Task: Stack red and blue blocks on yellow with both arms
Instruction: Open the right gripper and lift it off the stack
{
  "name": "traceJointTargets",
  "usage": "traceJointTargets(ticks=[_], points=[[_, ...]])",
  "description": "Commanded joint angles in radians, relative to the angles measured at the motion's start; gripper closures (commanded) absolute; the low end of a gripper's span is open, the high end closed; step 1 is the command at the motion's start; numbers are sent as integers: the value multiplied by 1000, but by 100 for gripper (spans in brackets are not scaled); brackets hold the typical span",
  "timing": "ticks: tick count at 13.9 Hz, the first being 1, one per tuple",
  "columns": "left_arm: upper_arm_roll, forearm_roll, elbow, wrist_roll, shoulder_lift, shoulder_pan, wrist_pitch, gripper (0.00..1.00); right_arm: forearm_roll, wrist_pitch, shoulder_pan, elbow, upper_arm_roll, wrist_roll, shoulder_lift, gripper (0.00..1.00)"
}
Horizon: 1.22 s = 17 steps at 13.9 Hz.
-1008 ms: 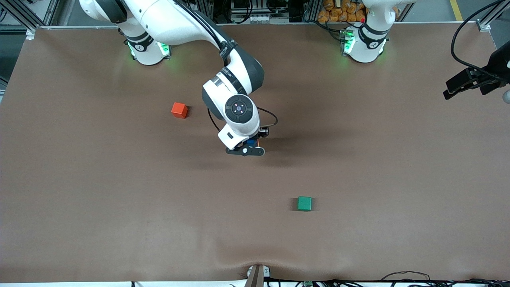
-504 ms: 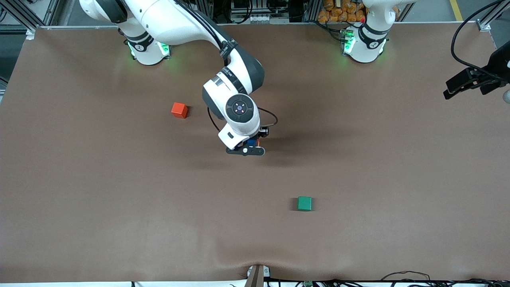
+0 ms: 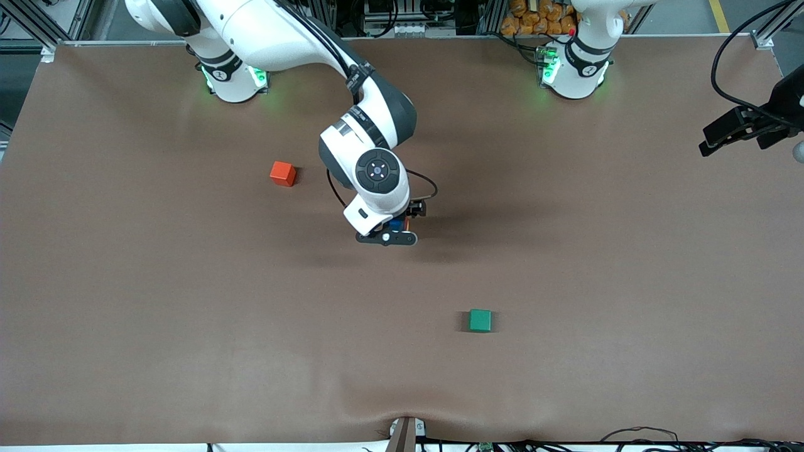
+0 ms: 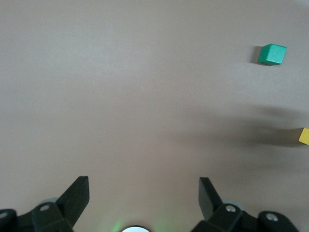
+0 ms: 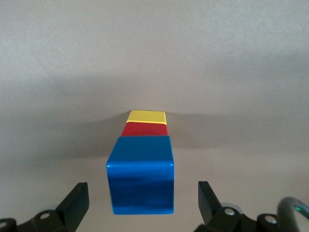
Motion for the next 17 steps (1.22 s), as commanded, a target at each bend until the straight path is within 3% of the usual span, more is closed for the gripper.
traceJointTargets(ticks=[1,6,17], points=[[0,-12,-5,19,-16,11,-1,0,-9,-6,-1,-4,-7,12,-28,0],[1,-10,-4,19,-16,13,-1,0,-2,-122,-64,32,-10,8,-67,0],[1,-4,31,11,2,28,-1,0,-12,-381,-242,84,-11,0,-251,0]])
